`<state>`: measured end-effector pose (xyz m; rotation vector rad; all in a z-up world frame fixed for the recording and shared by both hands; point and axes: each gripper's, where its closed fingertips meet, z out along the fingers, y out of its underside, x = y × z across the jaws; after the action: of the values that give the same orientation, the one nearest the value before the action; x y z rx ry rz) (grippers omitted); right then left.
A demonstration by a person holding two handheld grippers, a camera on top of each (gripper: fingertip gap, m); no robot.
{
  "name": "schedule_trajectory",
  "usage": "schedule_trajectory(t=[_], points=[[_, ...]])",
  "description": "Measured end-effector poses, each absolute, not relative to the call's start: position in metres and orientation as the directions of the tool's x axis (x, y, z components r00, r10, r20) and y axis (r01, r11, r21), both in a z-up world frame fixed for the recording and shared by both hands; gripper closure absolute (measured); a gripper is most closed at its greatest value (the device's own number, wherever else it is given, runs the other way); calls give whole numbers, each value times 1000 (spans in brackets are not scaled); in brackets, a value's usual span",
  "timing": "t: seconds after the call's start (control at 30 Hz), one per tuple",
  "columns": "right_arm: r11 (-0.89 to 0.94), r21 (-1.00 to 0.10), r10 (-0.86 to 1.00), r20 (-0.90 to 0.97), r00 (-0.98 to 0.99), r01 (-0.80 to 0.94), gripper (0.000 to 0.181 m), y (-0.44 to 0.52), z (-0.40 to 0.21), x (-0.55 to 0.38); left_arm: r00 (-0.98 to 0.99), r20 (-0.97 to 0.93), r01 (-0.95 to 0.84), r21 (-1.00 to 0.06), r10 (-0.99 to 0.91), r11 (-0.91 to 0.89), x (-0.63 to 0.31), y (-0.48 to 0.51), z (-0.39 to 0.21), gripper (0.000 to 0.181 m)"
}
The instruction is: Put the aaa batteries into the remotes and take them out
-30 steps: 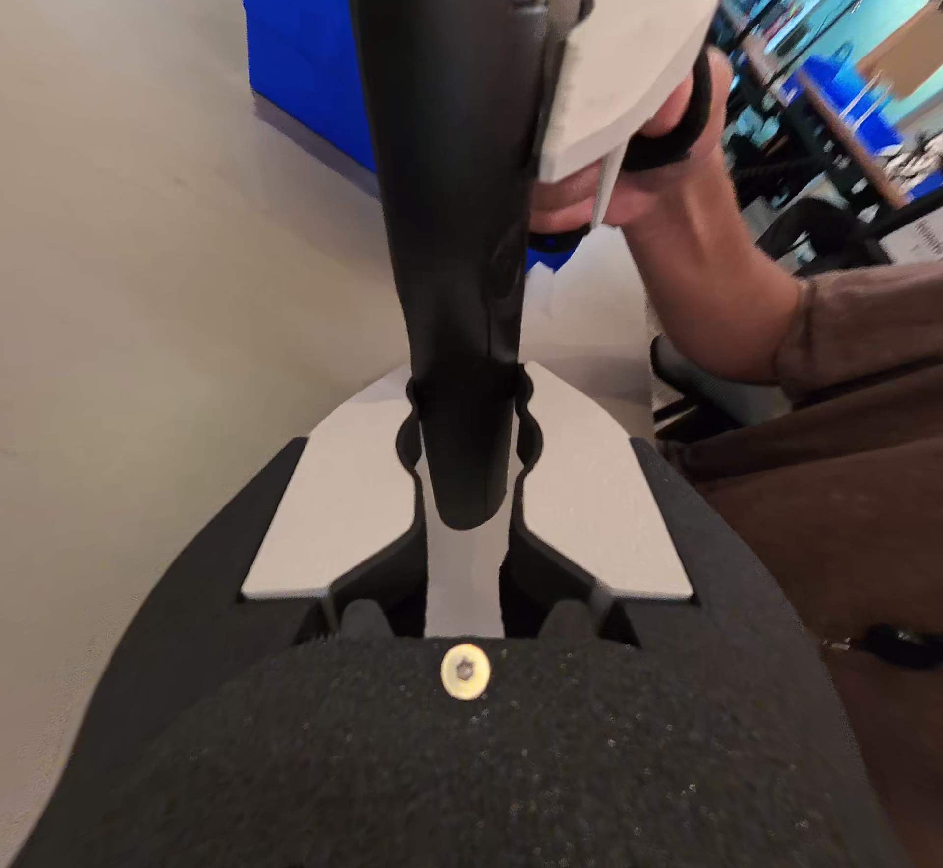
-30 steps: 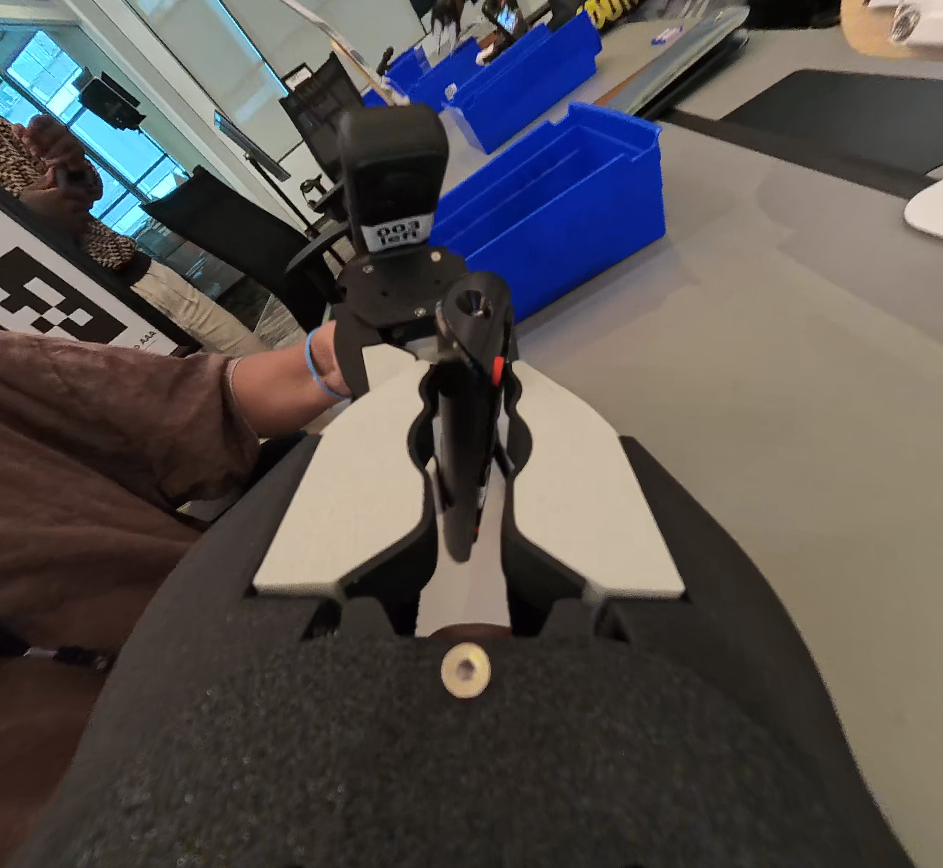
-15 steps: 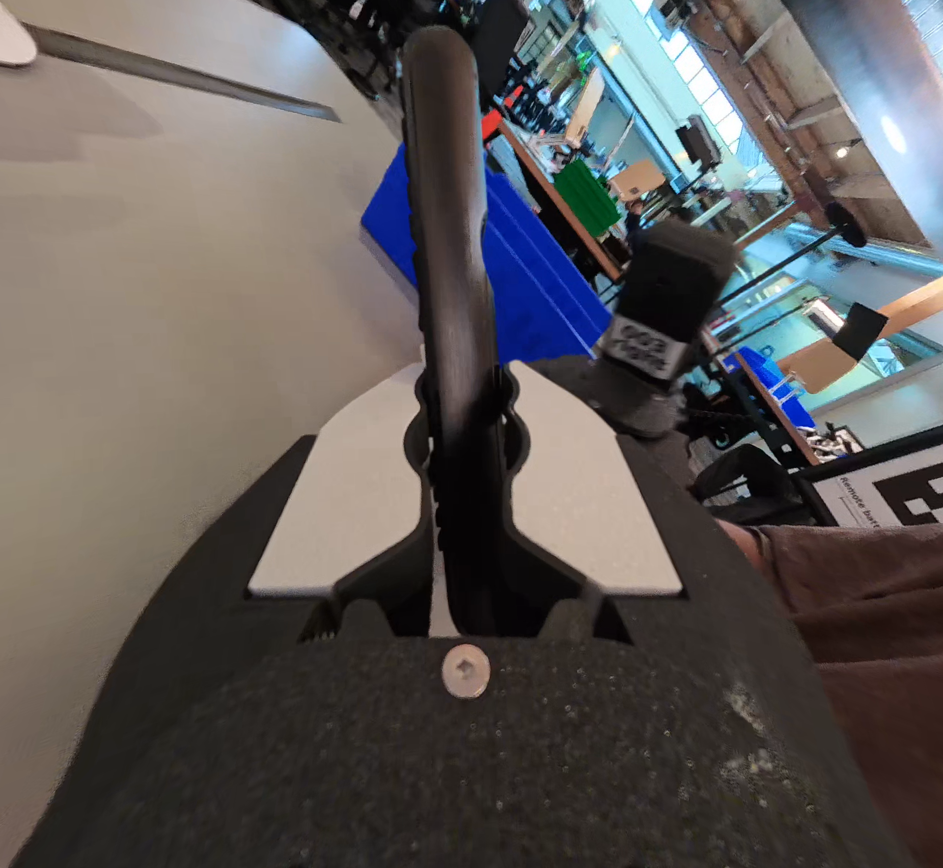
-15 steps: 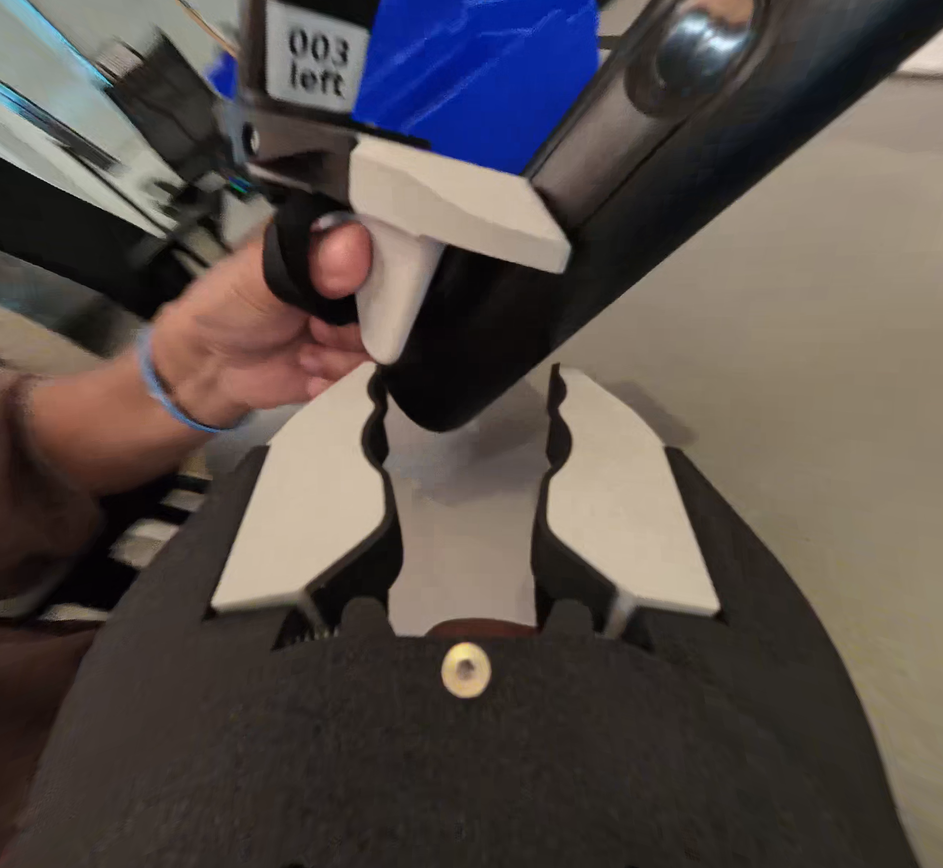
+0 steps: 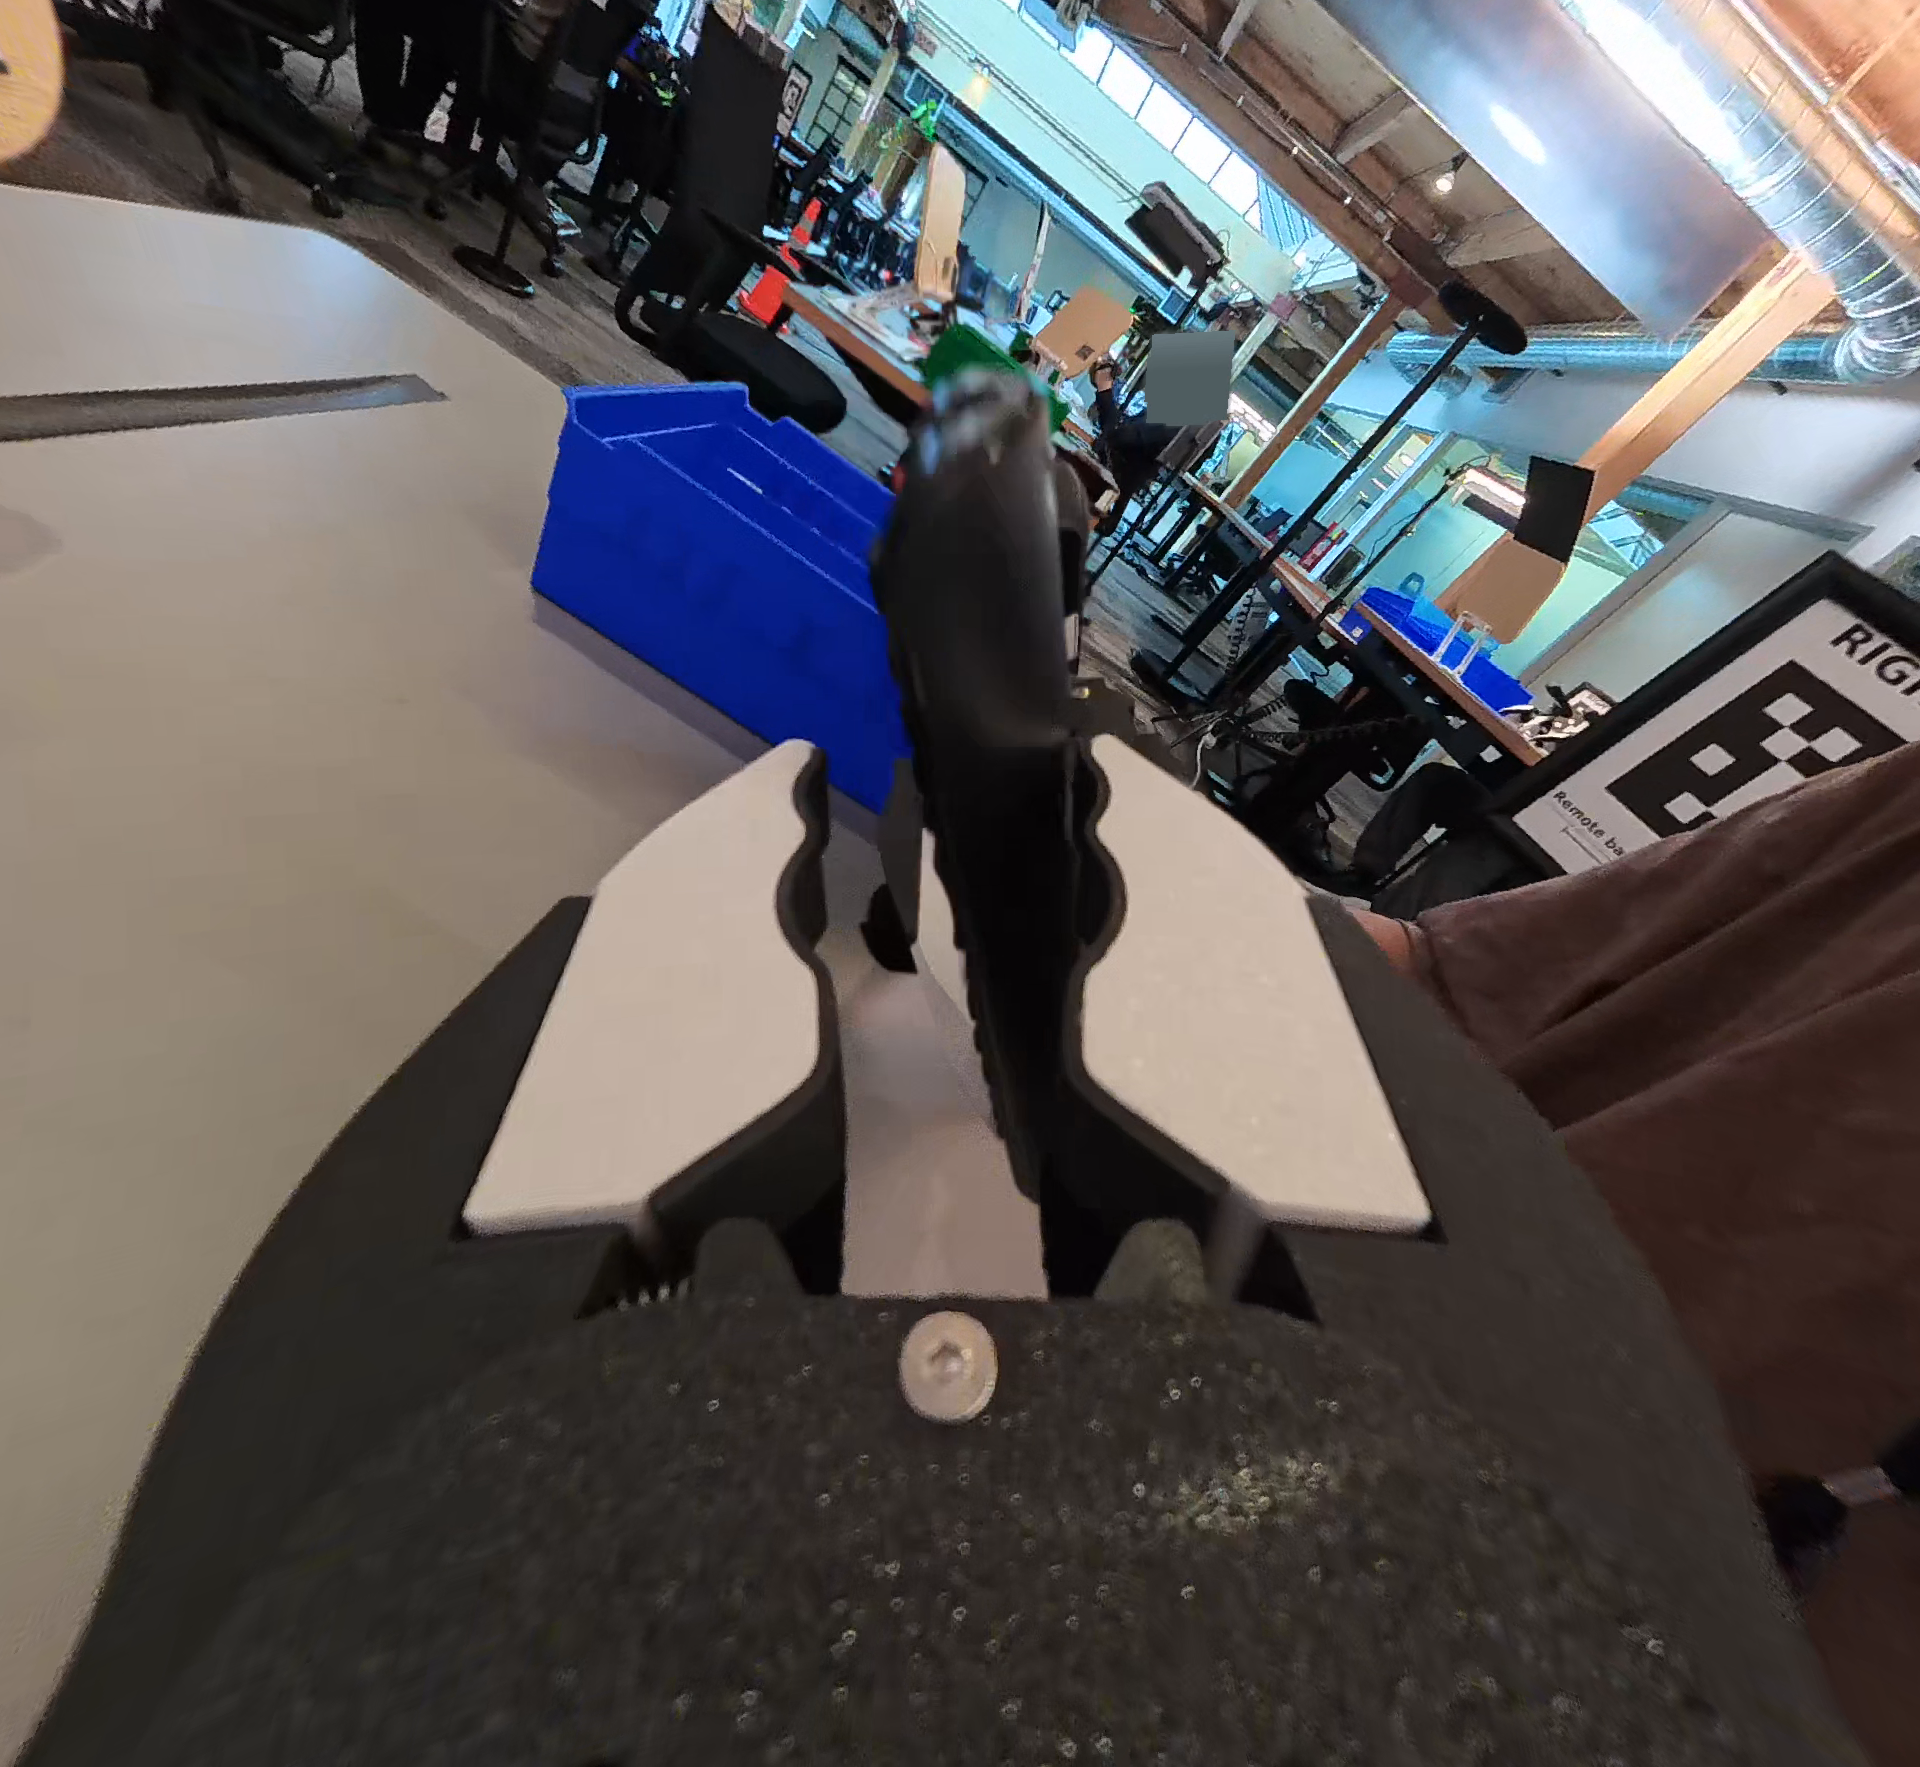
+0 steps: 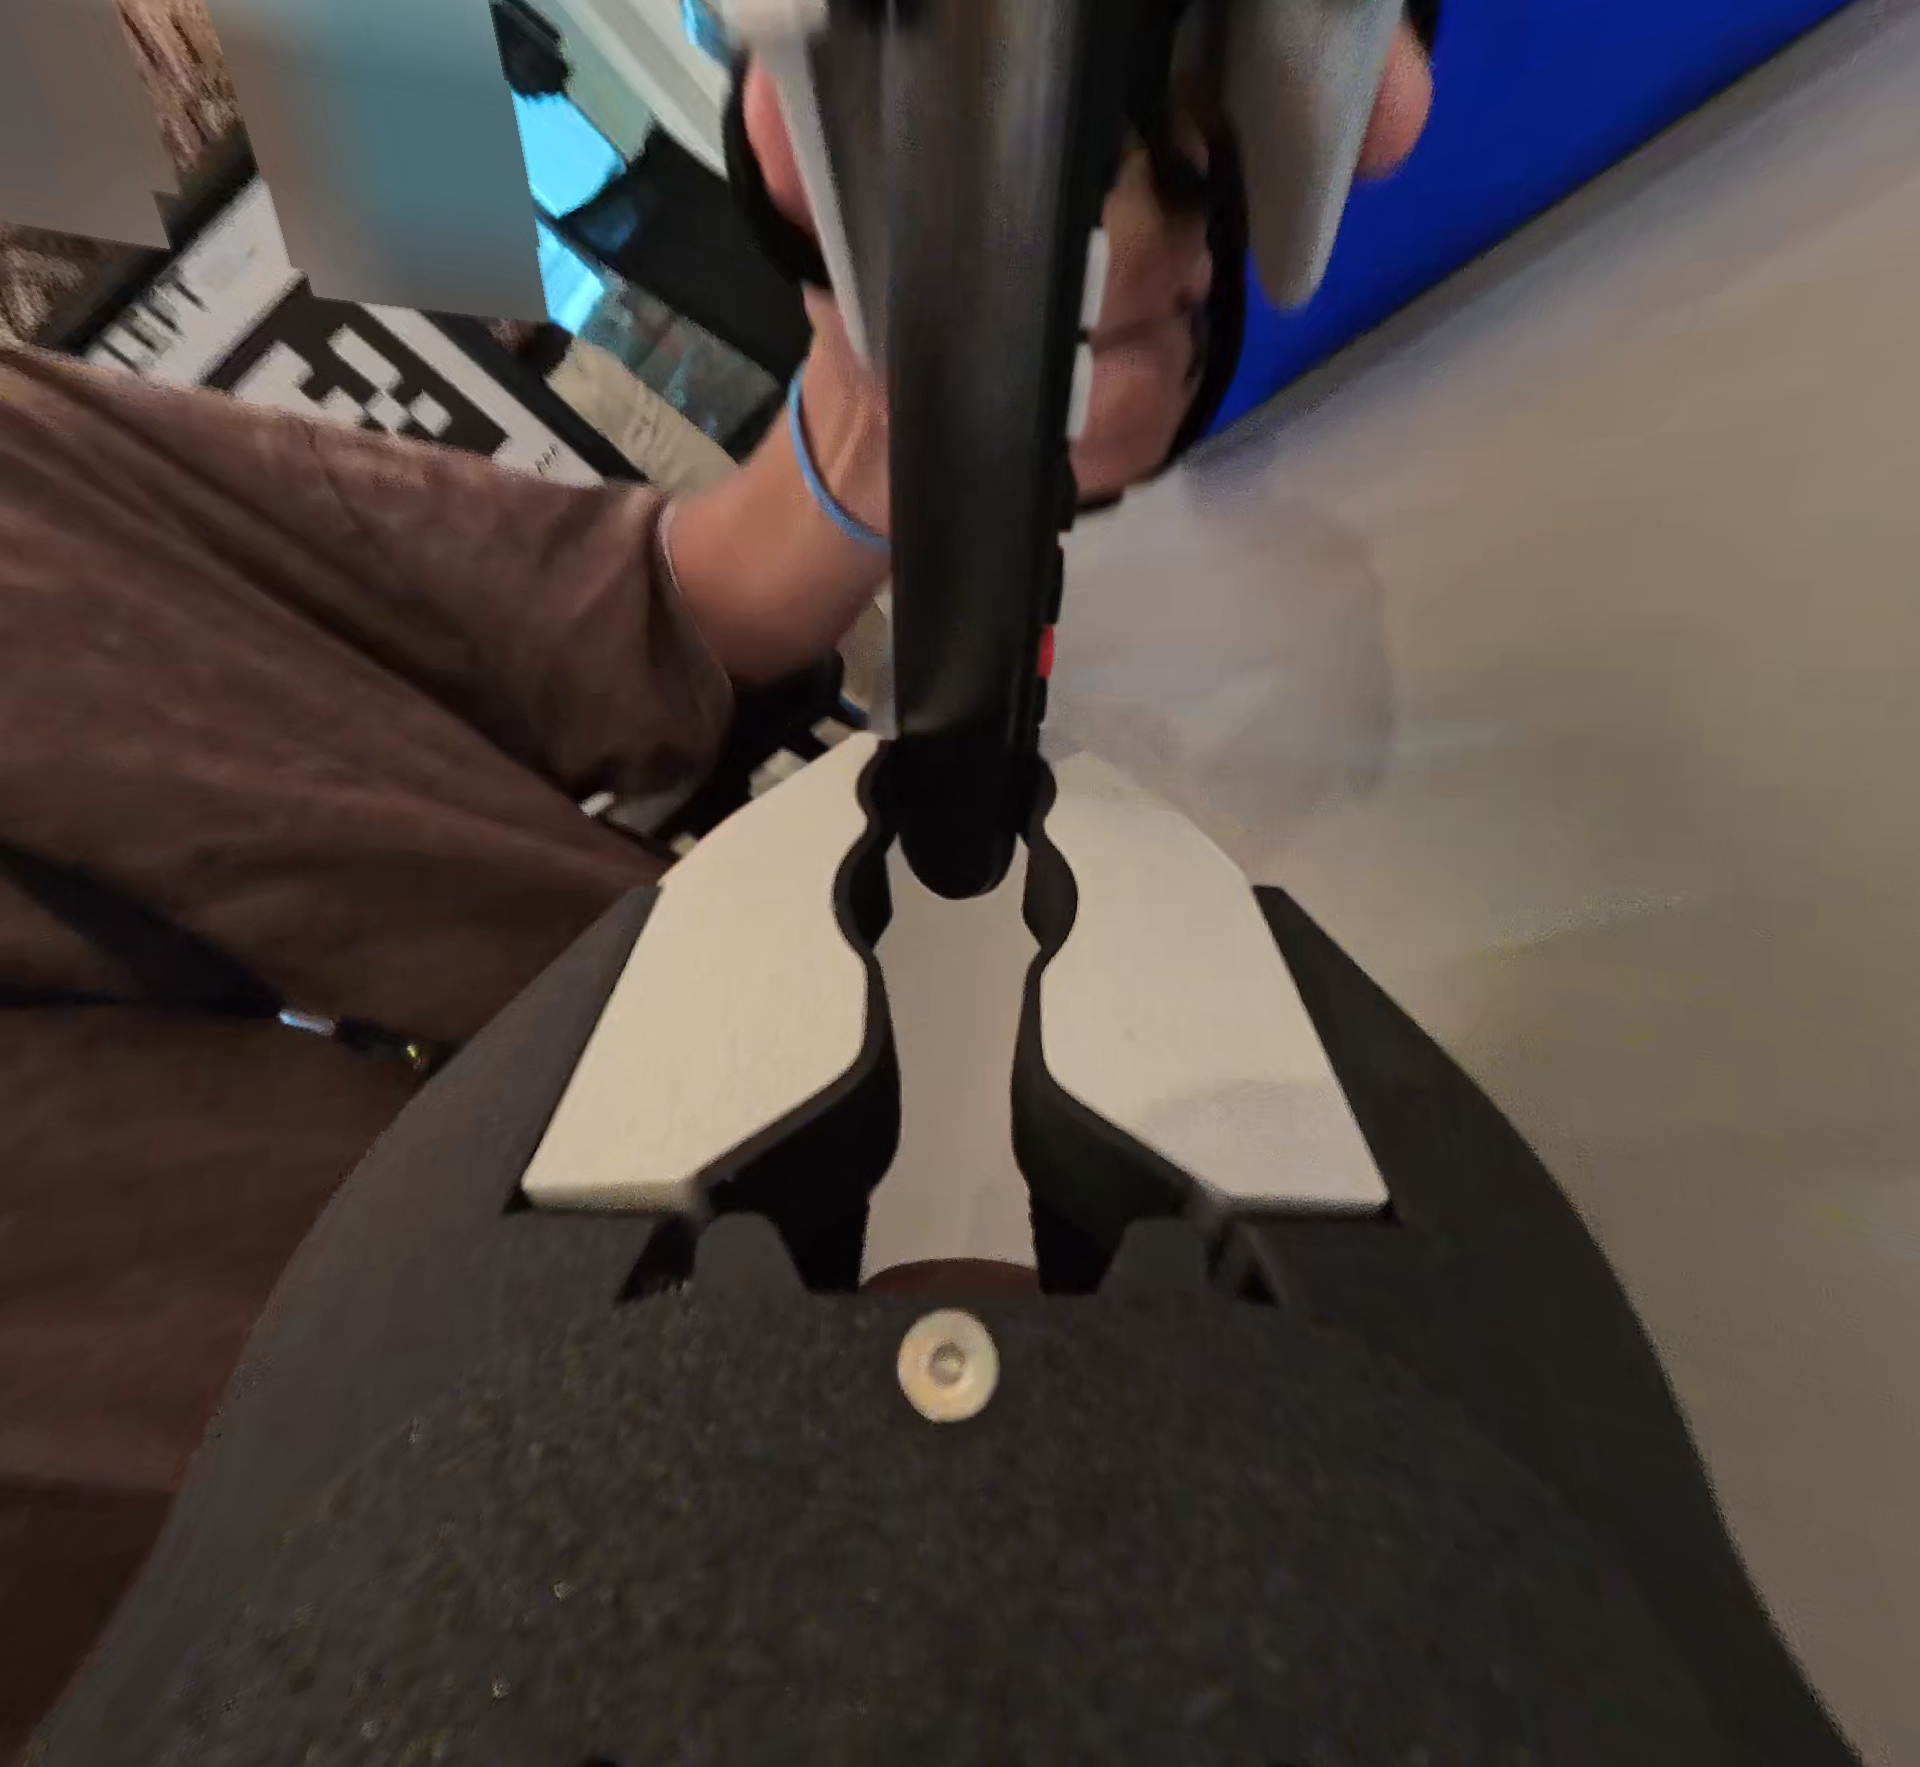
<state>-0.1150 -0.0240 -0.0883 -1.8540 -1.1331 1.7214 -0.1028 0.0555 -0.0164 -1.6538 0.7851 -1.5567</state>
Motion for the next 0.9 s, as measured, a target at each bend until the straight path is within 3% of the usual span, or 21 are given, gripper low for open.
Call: schedule_trajectory(t=[0.1,0.17,0.27,0.37,0.43,0.6,0.67,0.8,0.9], points=[[-577,-708,759,-649,-53,409,160,-32,-98,-104,66,572,18,-820,-818,-572,-109,58,-12,137],[-574,-695,768,-640,-10,434,160,-28,-102,-100,46,582,-10,-813,-812,-582,-108,54,-13,154],[-576,-674,765,-644,14,462,159,-23,-107,-93,84,657,21,-753,-749,-658,-108,59,-19,156],[-586,-738,803,-584,117,335,154,5,-105,-90,180,699,161,-715,-692,-680,-120,77,-23,156],[-575,-783,815,-522,251,238,130,27,-107,-86,255,725,246,-688,-640,-683,-130,90,-29,157],[-327,-926,843,-195,501,190,92,45,-112,-91,277,814,442,-580,-511,-685,-148,105,-34,157],[-281,-942,805,-128,580,182,88,48,-117,-96,209,860,513,-501,-465,-697,-150,106,-31,157],[-249,-968,819,-229,526,-33,84,44,-97,-114,6,930,587,-301,-368,-751,-150,103,-22,157],[-133,-987,848,-163,505,-94,85,49,-75,-118,-51,938,574,-252,-342,-779,-141,96,-20,157]])
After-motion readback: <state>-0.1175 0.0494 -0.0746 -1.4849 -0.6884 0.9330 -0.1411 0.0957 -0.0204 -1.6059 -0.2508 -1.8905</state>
